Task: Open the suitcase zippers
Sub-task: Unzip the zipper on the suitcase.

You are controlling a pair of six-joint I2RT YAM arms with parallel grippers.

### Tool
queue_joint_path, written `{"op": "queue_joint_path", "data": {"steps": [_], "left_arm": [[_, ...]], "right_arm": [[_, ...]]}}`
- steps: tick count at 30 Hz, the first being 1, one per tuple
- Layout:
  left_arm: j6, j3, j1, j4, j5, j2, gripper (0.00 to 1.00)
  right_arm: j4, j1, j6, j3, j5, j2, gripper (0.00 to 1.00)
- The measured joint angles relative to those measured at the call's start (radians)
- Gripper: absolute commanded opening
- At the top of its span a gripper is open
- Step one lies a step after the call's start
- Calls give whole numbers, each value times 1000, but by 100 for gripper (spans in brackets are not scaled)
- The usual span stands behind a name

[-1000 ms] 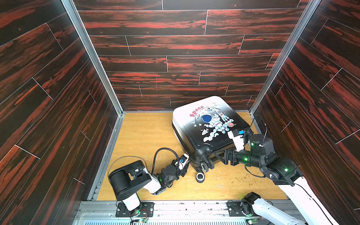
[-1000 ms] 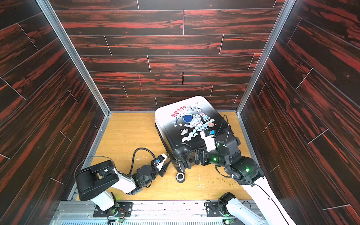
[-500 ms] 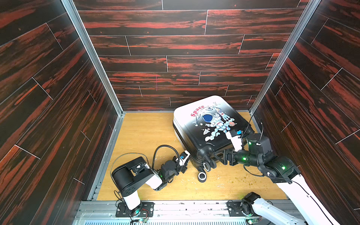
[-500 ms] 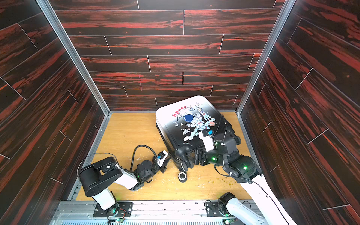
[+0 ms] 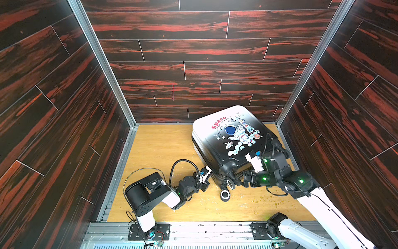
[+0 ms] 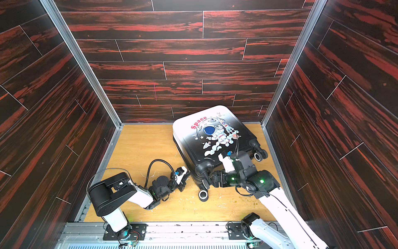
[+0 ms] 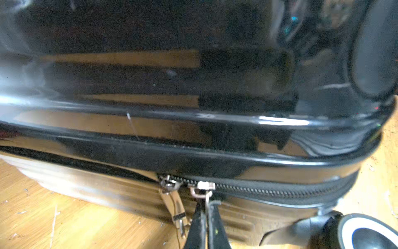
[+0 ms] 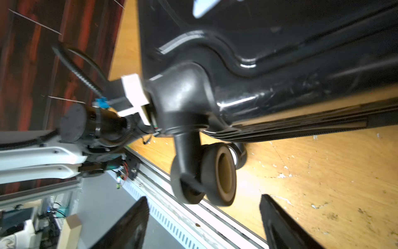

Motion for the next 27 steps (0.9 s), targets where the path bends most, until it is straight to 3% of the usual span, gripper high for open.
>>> {"op": "queue_joint_path", "data": {"steps": [7,13,20,27], "left_arm": [[-4,-4,-11,2,40,-2,0],[15,-17,-71,-2,37,-33,0],[39,-41,-130,-45,13,-88,0],[75,-52,-198,-132,-79,-158,0]], "right_arm": [[55,1,13,0,-29,103,85],[102,11,67,1,-83,193,66],[126,37,135,11,-112,243,63],[172,93,217,56,-105,315,60]]}}
